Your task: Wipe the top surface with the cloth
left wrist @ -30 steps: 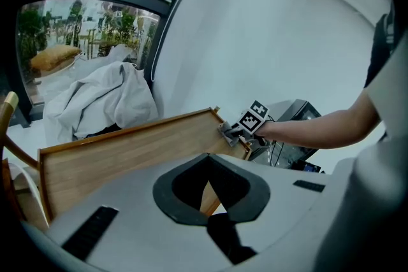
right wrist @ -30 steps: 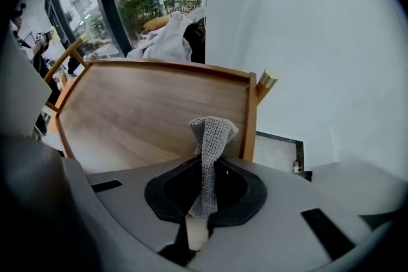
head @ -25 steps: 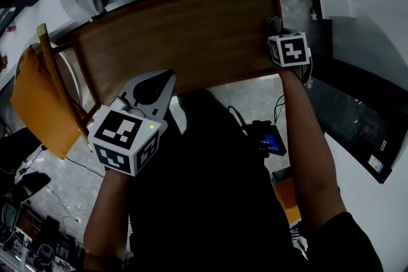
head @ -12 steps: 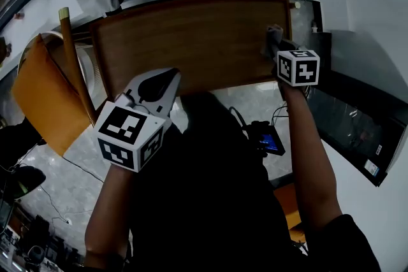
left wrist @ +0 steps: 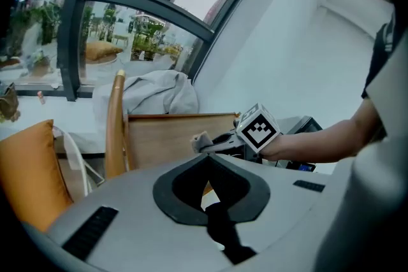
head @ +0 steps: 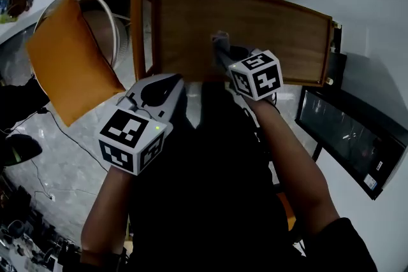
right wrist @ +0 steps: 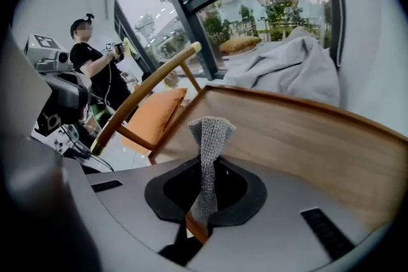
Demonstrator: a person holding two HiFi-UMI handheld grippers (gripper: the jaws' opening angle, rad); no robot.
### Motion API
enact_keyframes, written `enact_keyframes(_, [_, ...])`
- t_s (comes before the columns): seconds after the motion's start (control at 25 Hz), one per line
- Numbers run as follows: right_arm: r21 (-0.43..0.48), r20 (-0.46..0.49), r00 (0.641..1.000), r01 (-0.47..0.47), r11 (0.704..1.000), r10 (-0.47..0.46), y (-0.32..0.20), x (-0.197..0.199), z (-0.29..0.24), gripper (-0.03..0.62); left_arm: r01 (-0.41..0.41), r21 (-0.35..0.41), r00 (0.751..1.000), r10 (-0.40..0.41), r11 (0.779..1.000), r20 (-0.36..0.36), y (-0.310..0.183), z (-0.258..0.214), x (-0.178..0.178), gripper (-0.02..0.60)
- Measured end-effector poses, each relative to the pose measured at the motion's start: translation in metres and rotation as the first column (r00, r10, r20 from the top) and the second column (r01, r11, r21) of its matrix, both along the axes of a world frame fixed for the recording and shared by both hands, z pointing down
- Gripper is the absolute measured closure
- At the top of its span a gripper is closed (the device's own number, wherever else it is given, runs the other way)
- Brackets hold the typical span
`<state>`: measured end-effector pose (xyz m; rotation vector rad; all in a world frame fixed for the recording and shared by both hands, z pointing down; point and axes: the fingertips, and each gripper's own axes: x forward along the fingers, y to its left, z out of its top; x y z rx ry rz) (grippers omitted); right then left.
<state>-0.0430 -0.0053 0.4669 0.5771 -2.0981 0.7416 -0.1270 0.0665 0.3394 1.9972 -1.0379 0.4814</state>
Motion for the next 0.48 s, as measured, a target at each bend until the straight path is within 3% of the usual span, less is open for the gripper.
enact_keyframes(0.24, [-0.084,0.080,0.993,0.090,0.992,-0.083,0.051,-0.112,0.032,0.554,0.046,-0.028,0.999,-0.045,0.999,0.014,0.032,0.010,-0.054,0.571])
enact_keyframes(0.48, [-0.111,0.045,0.993,0.118,0.987,-0.114,0.071,-0.147,0.062,0.554,0.032,-0.029,0.999,-0.031,0.999,0.016,0.042,0.014,-0.077,0.571])
